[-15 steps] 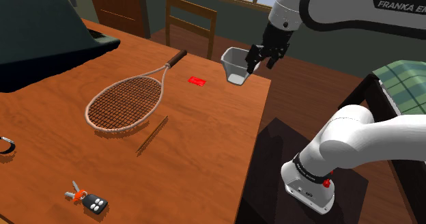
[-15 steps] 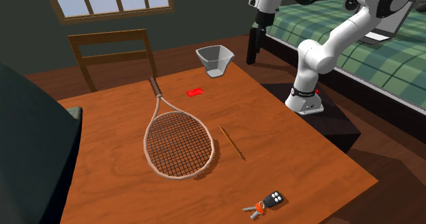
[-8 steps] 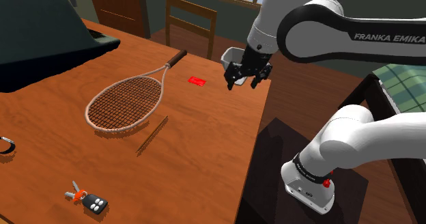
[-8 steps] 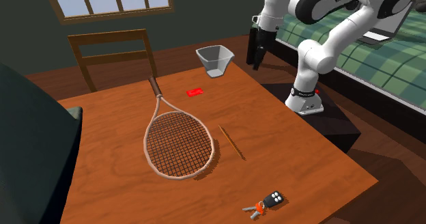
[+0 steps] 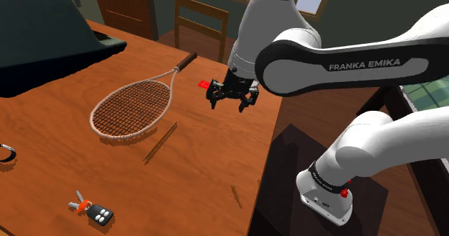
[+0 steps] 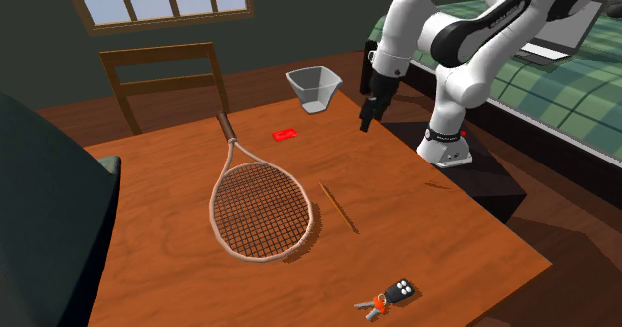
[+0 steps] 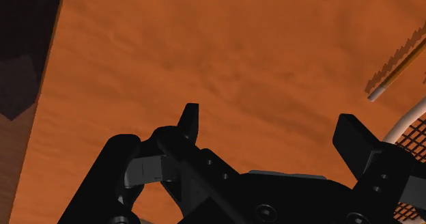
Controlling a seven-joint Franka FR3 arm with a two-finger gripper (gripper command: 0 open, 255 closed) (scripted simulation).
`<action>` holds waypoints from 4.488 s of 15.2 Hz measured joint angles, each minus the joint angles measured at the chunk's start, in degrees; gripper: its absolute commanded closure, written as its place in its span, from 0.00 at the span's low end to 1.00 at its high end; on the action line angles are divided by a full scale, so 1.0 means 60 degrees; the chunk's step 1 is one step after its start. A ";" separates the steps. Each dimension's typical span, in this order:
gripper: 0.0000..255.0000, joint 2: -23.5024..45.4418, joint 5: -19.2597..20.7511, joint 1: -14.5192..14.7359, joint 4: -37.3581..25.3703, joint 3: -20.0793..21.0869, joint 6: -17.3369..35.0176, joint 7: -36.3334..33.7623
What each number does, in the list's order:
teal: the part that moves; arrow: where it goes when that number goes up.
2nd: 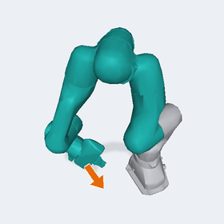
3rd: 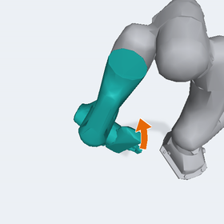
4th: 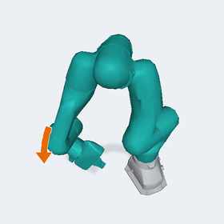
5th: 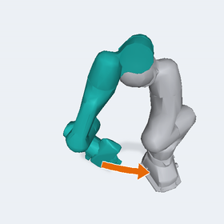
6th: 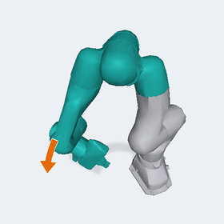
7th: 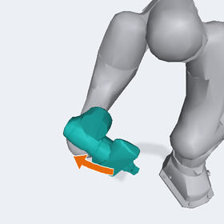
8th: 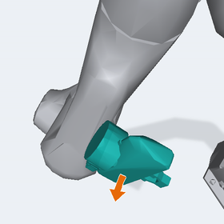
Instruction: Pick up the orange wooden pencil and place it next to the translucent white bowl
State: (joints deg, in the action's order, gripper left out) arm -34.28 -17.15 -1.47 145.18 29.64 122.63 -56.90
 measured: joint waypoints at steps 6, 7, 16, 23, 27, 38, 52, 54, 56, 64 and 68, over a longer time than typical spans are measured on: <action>0.00 0.2013 0.0320 -0.0960 -0.0887 0.1833 0.1576 -0.2766; 0.00 0.2265 0.0442 -0.1116 -0.0971 0.2109 0.1796 -0.3249; 0.00 0.6993 0.5587 -0.2425 -0.3588 0.4185 0.2768 -0.9800; 0.00 0.8265 0.7257 -0.1664 -0.3884 0.3458 0.3175 -1.1145; 0.00 0.8404 0.7448 -0.1572 -0.3890 0.3348 0.3252 -1.1268; 1.00 0.8403 0.7459 -0.1566 -0.3887 0.3346 0.3259 -1.1277; 1.00 0.7480 0.6096 -0.2176 -0.4270 0.4022 0.2385 -1.0267; 1.00 0.7271 0.5814 -0.2277 -0.4349 0.4134 0.2199 -1.0077; 1.00 0.7163 0.5632 -0.2316 -0.4541 0.4201 0.1957 -0.9947; 1.00 0.6457 0.4692 -0.2600 -0.5023 0.4418 0.1147 -0.9251; 1.00 0.6151 0.4298 -0.2686 -0.5373 0.4449 0.0657 -0.8948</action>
State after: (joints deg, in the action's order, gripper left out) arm 2.62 8.63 -17.59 112.95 56.33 126.57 -110.59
